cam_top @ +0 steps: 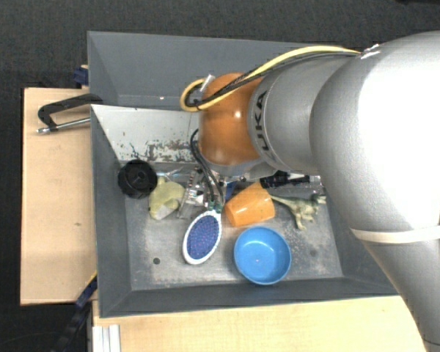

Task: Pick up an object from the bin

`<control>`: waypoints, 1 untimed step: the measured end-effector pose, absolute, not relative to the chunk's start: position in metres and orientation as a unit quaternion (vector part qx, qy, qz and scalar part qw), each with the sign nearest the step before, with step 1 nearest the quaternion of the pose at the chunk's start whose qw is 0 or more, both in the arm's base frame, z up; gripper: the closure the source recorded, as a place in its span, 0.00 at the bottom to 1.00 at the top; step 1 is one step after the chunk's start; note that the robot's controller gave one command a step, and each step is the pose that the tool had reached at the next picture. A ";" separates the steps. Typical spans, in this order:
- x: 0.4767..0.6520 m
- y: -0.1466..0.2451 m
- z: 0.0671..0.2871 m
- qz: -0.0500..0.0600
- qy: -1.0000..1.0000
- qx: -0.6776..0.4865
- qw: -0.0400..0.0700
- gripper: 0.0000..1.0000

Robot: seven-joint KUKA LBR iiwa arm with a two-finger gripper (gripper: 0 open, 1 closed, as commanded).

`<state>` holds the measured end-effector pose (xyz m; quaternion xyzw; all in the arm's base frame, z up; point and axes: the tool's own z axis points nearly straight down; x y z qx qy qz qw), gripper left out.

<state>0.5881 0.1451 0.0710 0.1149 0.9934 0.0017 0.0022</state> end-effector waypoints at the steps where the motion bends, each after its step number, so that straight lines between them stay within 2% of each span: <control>1: 0.588 0.145 0.071 0.002 0.993 0.115 0.002 0.00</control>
Offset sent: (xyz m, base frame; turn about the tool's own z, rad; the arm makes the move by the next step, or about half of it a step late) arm 0.0000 0.0000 0.0000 0.0000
